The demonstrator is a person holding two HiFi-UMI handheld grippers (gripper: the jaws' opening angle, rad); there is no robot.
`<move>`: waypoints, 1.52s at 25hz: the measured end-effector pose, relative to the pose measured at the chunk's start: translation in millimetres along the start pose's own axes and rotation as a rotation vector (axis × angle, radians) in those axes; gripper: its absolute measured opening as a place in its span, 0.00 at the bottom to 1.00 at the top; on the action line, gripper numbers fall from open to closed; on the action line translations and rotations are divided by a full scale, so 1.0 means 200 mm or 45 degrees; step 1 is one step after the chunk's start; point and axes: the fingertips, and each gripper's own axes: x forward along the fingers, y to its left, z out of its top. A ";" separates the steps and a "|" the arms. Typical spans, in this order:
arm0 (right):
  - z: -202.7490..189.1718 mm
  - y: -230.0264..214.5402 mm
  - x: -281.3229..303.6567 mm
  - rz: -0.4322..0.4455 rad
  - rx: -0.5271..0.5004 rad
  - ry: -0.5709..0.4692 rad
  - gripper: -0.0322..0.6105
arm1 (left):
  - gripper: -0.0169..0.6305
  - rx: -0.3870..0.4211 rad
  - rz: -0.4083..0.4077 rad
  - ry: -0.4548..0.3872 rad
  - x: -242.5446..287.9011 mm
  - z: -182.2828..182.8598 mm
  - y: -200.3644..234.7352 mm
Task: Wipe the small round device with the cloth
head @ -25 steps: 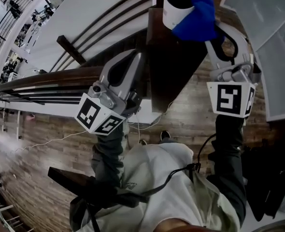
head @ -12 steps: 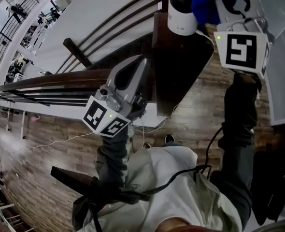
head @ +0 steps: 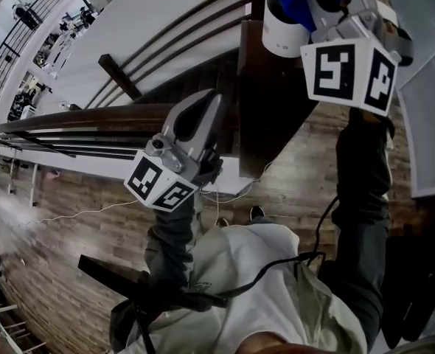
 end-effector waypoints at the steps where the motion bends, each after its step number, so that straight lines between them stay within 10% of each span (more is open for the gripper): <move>1: 0.03 0.00 0.00 -0.009 -0.039 -0.007 0.16 | 0.01 -0.003 -0.003 0.001 0.01 -0.01 0.00; 8: 0.22 0.07 -0.08 -0.125 -0.441 -0.017 0.16 | 0.01 -0.022 -0.014 0.000 0.02 -0.01 -0.01; 18: 0.27 0.40 -0.19 0.049 -0.531 -0.129 0.16 | 0.01 -0.017 -0.016 0.001 0.02 0.00 -0.04; 29: 0.15 0.54 -0.55 0.351 0.047 -0.117 0.16 | 0.01 -0.019 0.017 0.015 -0.09 0.01 -0.06; 38: 0.00 0.33 -0.97 -0.102 1.096 -0.290 0.16 | 0.01 -0.102 -0.019 0.018 -0.07 -0.10 -0.13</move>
